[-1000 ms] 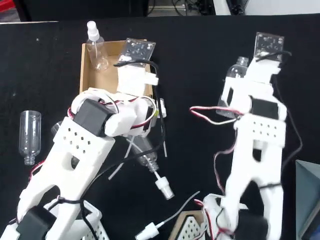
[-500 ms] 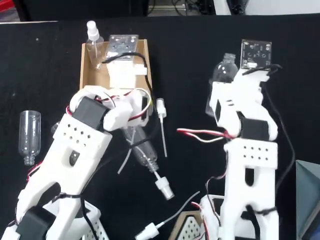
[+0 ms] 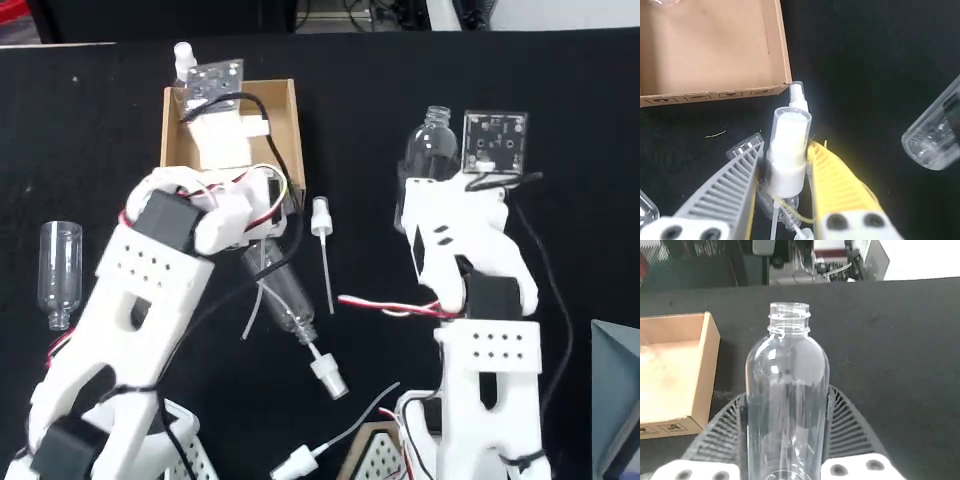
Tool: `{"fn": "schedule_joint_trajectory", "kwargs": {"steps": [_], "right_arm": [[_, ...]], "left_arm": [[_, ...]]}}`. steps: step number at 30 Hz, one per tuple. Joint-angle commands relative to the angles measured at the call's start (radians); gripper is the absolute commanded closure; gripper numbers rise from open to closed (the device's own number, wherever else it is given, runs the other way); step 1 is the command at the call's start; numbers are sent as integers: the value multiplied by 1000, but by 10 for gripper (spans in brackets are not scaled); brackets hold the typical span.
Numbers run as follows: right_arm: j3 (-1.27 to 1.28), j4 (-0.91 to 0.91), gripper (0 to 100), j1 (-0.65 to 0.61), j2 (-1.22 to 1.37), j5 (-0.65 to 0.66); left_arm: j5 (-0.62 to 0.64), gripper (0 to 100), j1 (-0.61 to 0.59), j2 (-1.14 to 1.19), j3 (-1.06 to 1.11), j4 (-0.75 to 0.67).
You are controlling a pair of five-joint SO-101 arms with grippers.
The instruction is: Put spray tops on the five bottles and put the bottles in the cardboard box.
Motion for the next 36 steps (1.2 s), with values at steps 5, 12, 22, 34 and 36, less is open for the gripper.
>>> {"fn": "schedule_joint_trajectory", "kwargs": {"steps": [5,12,22,34,36], "right_arm": [[15,-72,987,-21,-56,0],[13,-72,986,-63,-58,0],[18,-66,986,-190,-58,-2],[41,-66,986,-267,-58,0],[41,-66,986,-267,-58,0]], "left_arm": [[11,971,-79,-242,154,-147],[48,971,-143,-377,317,-292],[176,971,-254,-433,343,-307],[388,971,-401,-433,344,-321],[400,971,-414,-431,344,-321]]}}
